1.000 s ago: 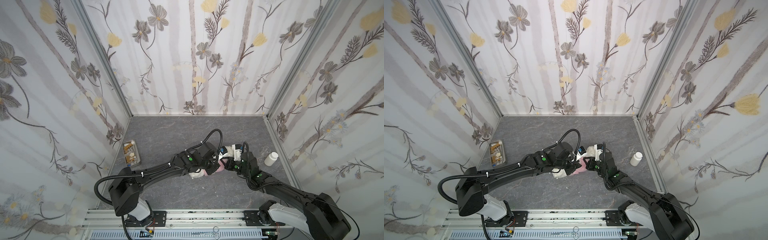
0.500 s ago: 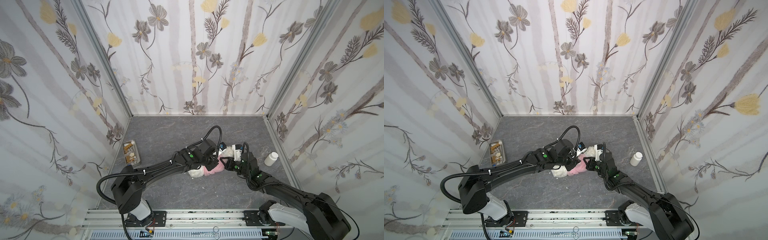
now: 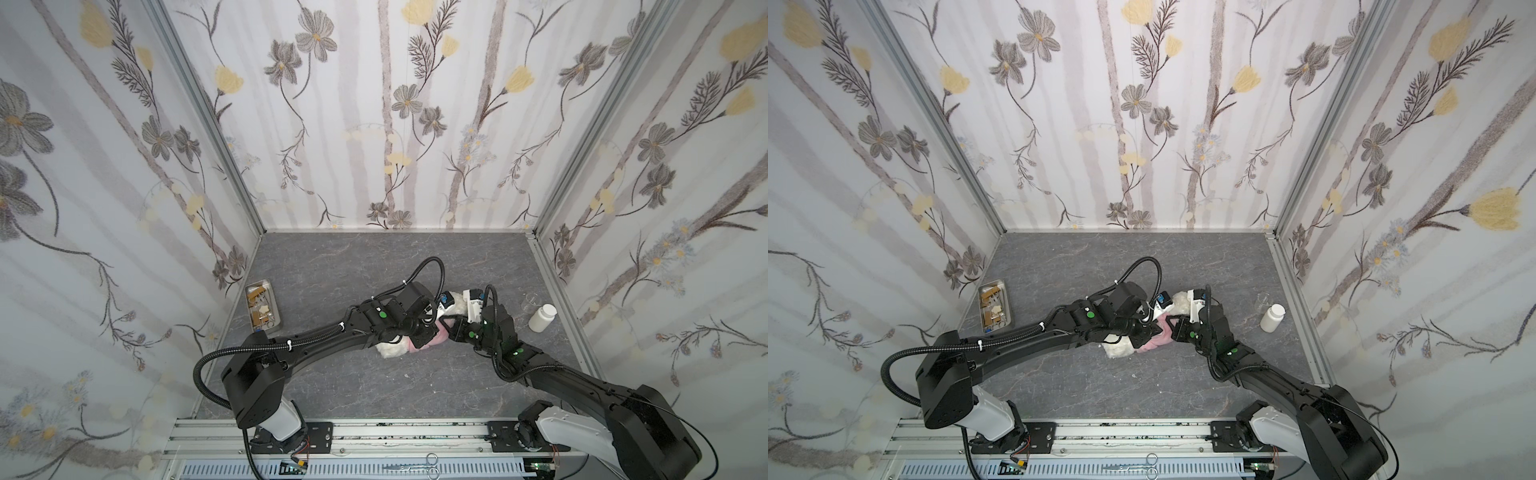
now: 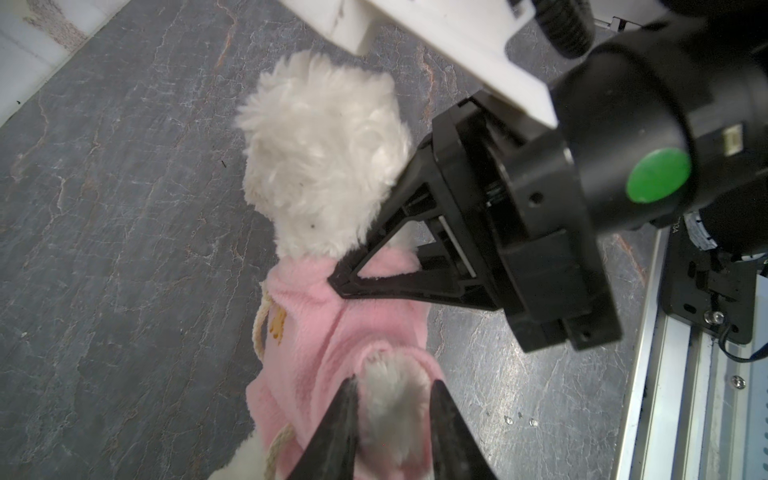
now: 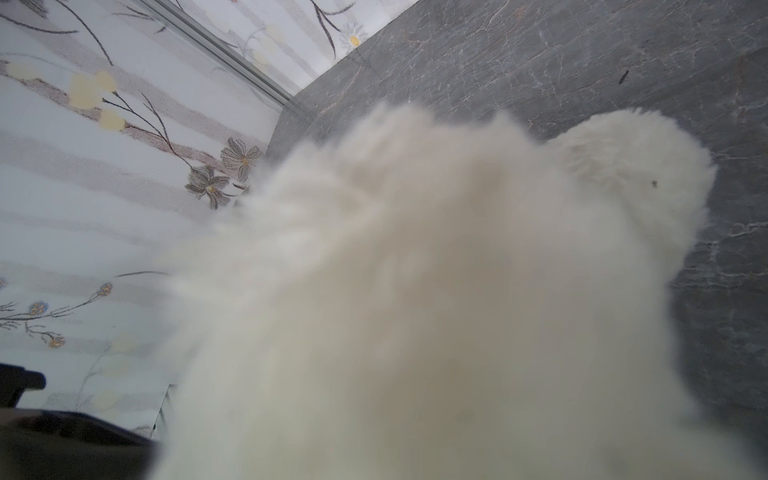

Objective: Dress the teddy bear

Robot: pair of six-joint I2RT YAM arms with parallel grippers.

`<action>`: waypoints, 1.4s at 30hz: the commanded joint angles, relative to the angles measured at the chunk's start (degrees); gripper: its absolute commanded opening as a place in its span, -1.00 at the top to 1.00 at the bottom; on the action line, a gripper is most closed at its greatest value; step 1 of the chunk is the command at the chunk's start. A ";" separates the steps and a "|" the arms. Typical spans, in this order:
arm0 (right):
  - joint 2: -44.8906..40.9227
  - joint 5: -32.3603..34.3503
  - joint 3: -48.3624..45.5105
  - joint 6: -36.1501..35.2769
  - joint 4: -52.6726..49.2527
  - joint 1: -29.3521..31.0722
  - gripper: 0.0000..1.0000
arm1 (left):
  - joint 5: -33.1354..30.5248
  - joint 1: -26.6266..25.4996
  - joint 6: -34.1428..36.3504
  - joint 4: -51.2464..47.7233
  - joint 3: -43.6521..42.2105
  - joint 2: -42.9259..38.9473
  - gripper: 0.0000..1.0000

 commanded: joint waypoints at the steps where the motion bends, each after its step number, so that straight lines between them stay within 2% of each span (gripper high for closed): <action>1: 0.37 -0.43 0.43 -0.22 2.52 0.08 0.80 | -0.76 -0.11 2.16 -1.40 -0.09 0.77 0.40; 10: 0.82 -0.56 0.62 0.33 3.43 0.10 0.81 | -0.81 -0.29 3.78 -3.28 0.07 3.84 0.34; 12: 0.83 -0.49 0.57 0.31 3.38 0.06 0.81 | -1.63 -0.29 3.82 -3.28 0.04 4.39 0.45; 14: 0.87 -0.44 0.38 0.22 3.29 0.05 0.81 | -2.03 0.10 2.99 -3.23 0.28 4.90 0.71; 18: 0.39 -0.02 0.51 -0.83 2.46 -0.50 0.77 | 3.78 2.25 -0.97 -2.80 1.01 4.03 1.00; 20: -0.22 0.42 0.70 -2.12 1.10 -1.46 0.68 | 7.24 3.83 -2.91 -2.29 0.15 2.98 1.00; 26: -4.82 2.82 2.17 -9.95 -8.15 -3.73 0.15 | 14.63 8.16 -7.62 3.48 -4.85 -3.10 1.00; 30: -13.03 5.38 2.92 -16.09 -13.38 -3.70 -0.06 | 15.40 10.58 -11.19 4.89 -6.08 -4.77 1.00; 31: -15.57 6.39 2.71 -17.02 -14.28 -3.70 -0.27 | 15.31 11.09 -12.21 5.06 -6.11 -4.98 1.00; 34: -21.04 9.93 2.25 -19.52 -16.42 -3.73 -0.52 | 14.98 11.82 -15.98 5.69 -6.44 -6.08 1.00; 37: -24.07 8.20 3.70 -23.52 -18.27 -1.84 -0.62 | 15.40 11.96 -18.45 6.04 -7.23 -7.01 1.00; 40: -25.71 6.20 2.23 -28.07 -12.66 5.60 -0.56 | 17.04 11.93 -20.19 6.30 -7.35 -7.24 1.00; 42: -24.02 4.58 0.44 -28.36 -6.62 8.85 -0.46 | 18.04 11.97 -20.95 6.47 -7.34 -7.47 1.00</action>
